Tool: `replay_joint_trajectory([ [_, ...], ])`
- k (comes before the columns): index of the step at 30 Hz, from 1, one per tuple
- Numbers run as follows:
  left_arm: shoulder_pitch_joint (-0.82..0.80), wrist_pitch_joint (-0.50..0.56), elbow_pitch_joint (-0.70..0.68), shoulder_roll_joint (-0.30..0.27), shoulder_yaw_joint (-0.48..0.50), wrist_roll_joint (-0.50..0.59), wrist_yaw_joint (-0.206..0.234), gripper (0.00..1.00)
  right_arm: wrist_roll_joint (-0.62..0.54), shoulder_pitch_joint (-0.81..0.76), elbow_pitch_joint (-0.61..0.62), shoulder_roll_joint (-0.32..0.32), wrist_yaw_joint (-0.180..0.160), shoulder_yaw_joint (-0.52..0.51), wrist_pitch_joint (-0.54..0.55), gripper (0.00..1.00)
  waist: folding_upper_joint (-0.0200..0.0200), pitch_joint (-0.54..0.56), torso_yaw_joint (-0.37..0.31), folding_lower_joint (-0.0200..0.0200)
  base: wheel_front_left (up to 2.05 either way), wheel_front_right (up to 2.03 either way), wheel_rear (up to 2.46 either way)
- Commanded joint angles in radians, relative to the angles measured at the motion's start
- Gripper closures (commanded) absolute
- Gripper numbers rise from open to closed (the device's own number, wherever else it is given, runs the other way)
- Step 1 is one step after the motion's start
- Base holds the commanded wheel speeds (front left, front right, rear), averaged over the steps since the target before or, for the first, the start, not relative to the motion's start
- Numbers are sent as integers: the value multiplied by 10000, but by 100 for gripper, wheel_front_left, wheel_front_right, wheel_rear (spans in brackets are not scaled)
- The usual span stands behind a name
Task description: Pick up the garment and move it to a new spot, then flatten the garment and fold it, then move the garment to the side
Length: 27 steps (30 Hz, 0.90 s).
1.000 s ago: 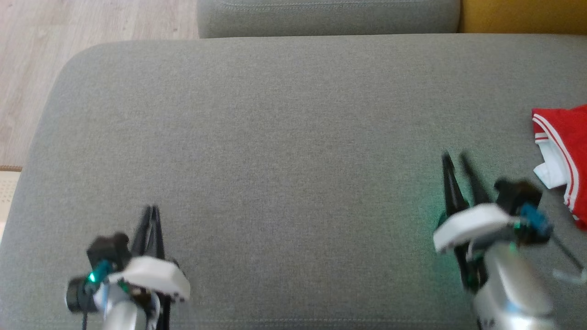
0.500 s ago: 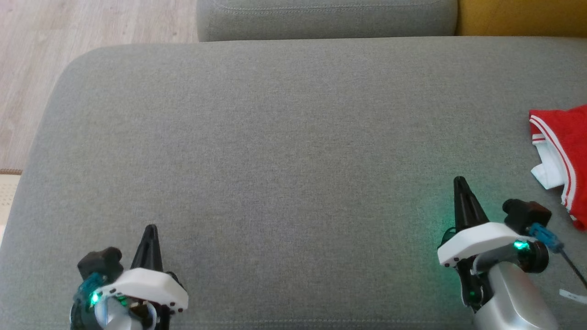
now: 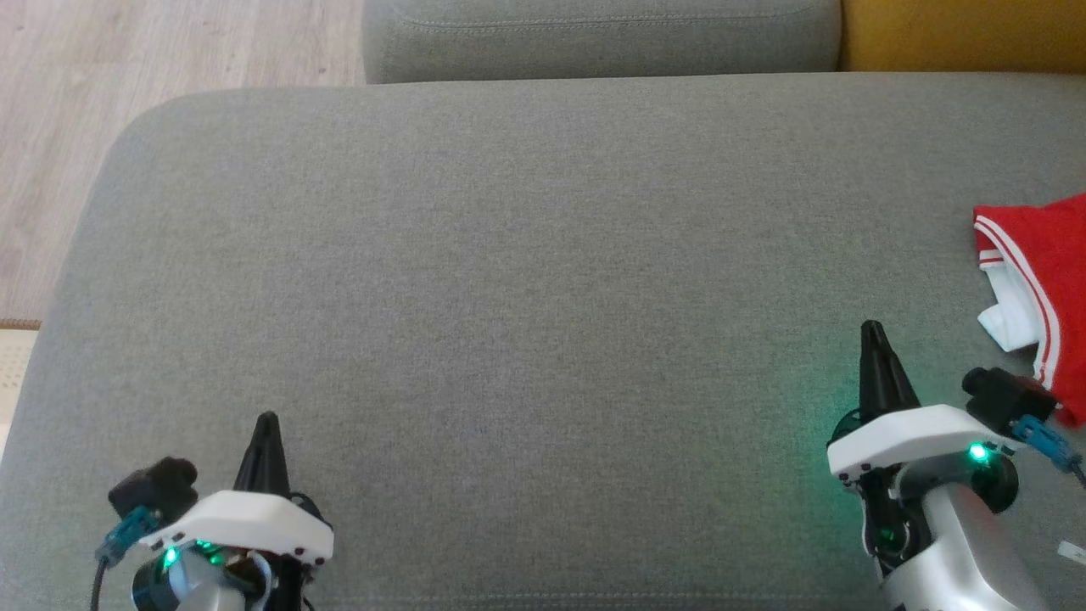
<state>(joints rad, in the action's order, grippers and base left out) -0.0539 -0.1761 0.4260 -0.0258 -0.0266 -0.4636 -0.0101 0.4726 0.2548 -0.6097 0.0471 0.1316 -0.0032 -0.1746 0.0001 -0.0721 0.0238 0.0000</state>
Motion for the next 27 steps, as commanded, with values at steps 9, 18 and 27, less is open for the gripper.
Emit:
replay_joint_trajectory([
  [9, -423, 307, -484, -94, 248, -1219, -170, 100, 1232, 100, 709, 55, -3, -94, 295, 100, -1, 66, -23, 0, 0, 0, 0],
  [18, -435, 571, -619, -110, 366, -2264, -276, 100, 2266, -60, 1009, 53, -3, -198, 559, 100, -1, 130, -45, 0, 0, 0, 0],
  [27, -447, 837, -754, -125, 485, -3312, -382, 100, 3304, -221, 1311, 50, -4, -302, 824, 100, -1, 194, -67, 0, 0, 0, 0],
])
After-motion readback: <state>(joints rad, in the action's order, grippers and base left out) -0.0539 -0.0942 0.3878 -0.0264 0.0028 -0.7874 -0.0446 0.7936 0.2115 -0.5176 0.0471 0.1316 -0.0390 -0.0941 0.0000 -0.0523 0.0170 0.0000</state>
